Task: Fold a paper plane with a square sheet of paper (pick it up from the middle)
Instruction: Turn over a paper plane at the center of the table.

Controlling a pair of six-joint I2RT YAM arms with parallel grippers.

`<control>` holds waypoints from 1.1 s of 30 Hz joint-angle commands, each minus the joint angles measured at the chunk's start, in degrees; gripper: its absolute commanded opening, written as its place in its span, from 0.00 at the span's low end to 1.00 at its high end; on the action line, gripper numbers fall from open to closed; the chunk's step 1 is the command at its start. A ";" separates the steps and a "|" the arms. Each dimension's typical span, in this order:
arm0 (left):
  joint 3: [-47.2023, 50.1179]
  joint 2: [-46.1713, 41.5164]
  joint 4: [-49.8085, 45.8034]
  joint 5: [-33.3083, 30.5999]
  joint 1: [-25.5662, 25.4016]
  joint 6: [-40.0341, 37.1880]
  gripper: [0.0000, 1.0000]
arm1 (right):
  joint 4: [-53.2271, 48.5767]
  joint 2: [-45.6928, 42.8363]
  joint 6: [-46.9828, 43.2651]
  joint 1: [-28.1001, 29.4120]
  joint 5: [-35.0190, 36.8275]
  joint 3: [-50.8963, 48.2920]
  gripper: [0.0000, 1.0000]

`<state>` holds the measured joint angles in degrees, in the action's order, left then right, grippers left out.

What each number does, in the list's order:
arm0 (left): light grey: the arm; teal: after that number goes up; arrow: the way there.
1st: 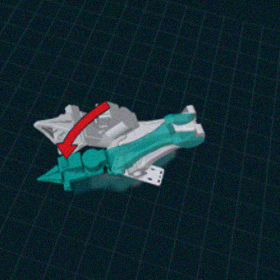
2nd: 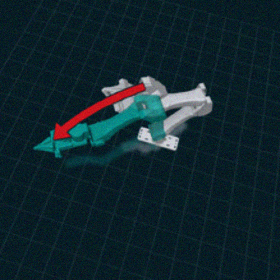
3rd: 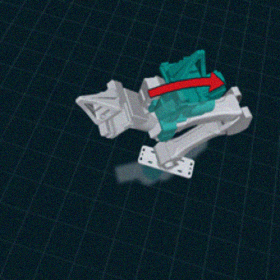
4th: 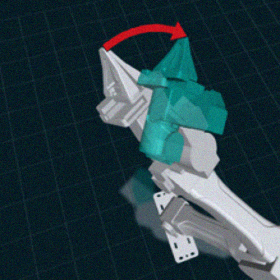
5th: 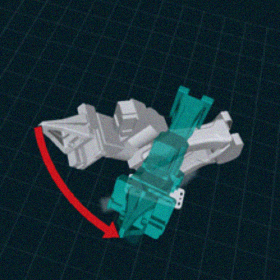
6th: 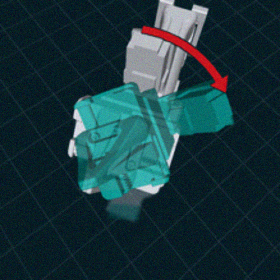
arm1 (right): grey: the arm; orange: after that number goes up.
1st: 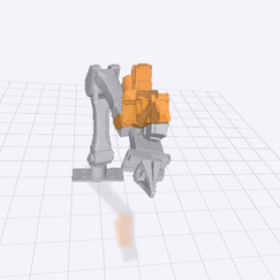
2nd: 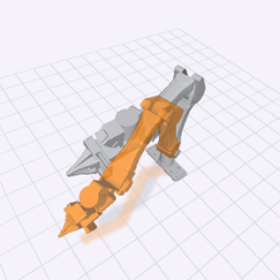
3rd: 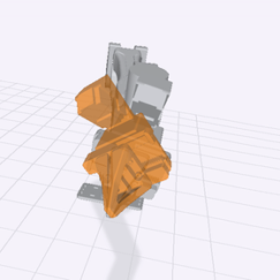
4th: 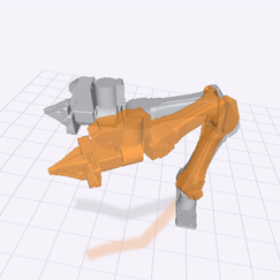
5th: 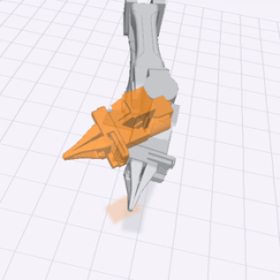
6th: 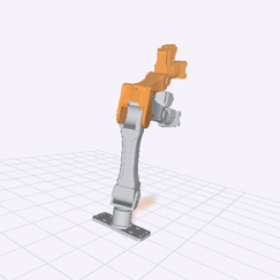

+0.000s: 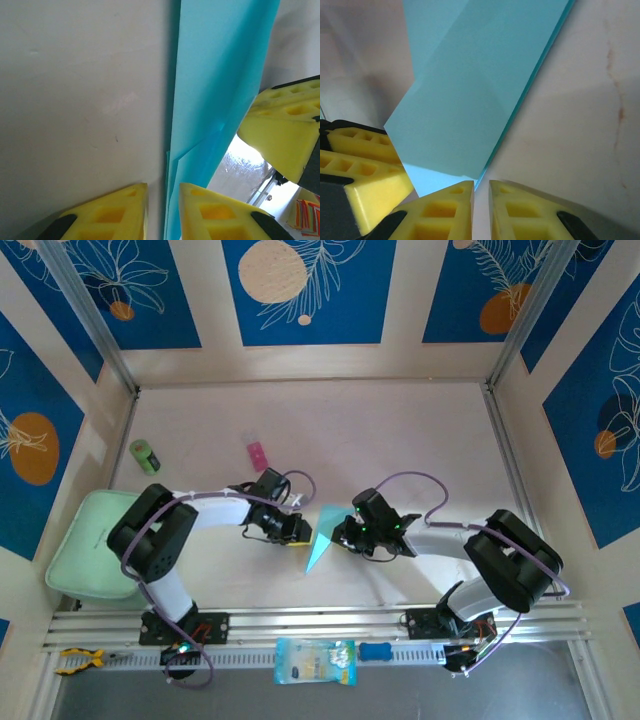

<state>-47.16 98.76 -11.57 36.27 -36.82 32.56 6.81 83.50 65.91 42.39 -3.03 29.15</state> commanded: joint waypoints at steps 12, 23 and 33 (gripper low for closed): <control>-2.24 2.99 -0.13 2.25 -3.51 -0.40 0.23 | 1.89 0.03 0.46 0.86 -1.72 -2.19 0.16; -1.95 4.37 2.28 4.49 -4.12 1.19 0.24 | 2.88 0.30 0.89 1.25 -2.64 -3.61 0.15; -1.02 3.69 5.74 7.32 -4.23 2.47 0.18 | 3.63 0.44 1.11 1.48 -2.40 -3.83 0.15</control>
<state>-48.47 101.84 -7.44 41.06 -40.80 34.65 10.33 83.83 66.54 43.18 -4.29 26.50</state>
